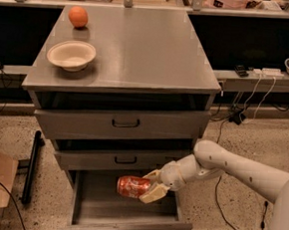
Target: Place coke can into bottom drawer
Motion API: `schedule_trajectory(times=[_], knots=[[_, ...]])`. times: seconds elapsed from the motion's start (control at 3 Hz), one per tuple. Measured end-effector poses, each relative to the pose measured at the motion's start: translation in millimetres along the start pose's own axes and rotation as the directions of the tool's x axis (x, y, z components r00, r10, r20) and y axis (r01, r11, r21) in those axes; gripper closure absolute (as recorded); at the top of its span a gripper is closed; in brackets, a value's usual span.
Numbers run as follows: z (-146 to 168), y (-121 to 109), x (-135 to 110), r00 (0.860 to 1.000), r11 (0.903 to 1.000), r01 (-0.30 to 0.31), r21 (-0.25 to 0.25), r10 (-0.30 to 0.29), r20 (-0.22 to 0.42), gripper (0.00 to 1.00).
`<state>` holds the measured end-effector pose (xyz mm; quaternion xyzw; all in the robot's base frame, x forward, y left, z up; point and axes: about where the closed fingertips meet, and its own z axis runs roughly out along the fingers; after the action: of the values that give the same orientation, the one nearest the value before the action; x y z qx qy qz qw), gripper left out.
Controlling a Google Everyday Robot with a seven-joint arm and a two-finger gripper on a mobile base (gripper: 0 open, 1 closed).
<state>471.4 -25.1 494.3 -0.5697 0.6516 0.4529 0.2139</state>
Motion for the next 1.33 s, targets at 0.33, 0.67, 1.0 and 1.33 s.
schedule_trajectory(times=[0.33, 0.67, 1.0, 1.33], knots=[[4, -6, 10, 1.000, 0.9999, -0.016, 0.006, 0.016, 0.010, 1.00], [22, -22, 20, 0.998, 0.9985, -0.052, 0.017, 0.051, 0.041, 1.00], [61, -55, 40, 0.993, 0.9971, -0.076, 0.010, 0.075, 0.089, 1.00], [100, -84, 74, 0.987, 0.9909, -0.134, 0.015, 0.132, 0.095, 1.00]])
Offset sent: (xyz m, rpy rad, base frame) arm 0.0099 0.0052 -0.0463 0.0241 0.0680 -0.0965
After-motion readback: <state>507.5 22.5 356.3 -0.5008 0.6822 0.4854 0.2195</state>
